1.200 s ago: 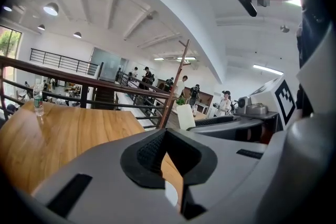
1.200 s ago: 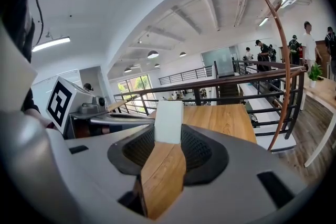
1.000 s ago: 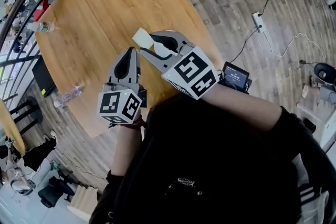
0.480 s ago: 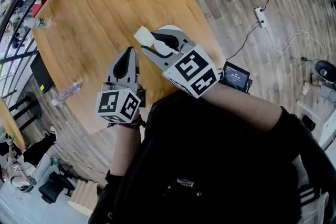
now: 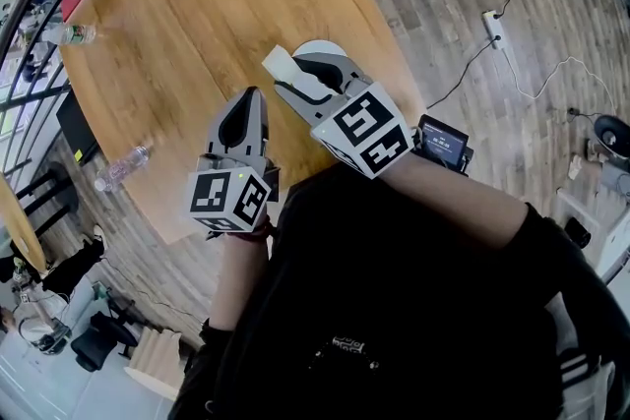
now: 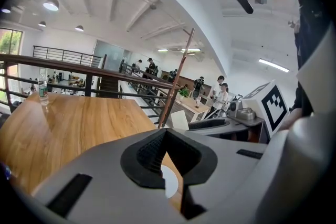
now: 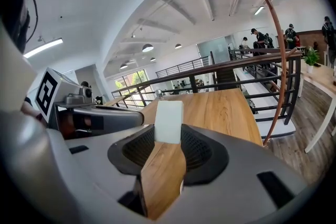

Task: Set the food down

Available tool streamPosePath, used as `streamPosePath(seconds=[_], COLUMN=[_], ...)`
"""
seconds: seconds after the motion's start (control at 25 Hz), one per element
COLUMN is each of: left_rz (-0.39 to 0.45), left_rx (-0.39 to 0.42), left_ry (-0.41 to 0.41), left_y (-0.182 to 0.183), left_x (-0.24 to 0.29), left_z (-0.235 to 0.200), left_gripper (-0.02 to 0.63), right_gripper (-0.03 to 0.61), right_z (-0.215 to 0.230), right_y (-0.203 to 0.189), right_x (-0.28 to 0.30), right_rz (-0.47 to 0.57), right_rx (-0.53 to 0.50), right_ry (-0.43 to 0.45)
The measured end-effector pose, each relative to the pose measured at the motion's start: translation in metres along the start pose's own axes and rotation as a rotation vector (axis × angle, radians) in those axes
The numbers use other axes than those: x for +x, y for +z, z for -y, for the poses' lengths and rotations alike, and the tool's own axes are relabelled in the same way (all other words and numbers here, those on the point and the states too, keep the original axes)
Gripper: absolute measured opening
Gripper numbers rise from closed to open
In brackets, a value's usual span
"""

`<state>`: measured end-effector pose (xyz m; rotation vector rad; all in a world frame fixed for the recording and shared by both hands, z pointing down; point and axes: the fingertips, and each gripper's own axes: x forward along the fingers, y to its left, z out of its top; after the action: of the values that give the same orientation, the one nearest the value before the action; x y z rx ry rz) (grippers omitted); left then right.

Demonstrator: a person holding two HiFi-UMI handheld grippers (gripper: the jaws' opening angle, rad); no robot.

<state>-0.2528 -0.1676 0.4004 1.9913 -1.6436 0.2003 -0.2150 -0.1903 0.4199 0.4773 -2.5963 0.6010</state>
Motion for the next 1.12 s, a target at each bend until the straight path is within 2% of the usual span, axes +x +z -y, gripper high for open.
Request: streamPosePath(seconds=[0.28, 1.12], left_rz=[-0.025, -0.089], left_rx=[-0.019, -0.053], left_ry=[0.016, 0.06], left_y=[-0.012, -0.038], left_x=[-0.004, -0.005], left_z=[-0.005, -0.008], left_gripper=[0.003, 0.003], right_gripper=[0.168, 0.169], right_z=[0.005, 0.028], right_y=[-0.028, -0.072], right_x=[0.011, 0.033], right_rz=[-0.049, -0.146], right_rx=[0.022, 0.059], right_ry=[-0.006, -0.024])
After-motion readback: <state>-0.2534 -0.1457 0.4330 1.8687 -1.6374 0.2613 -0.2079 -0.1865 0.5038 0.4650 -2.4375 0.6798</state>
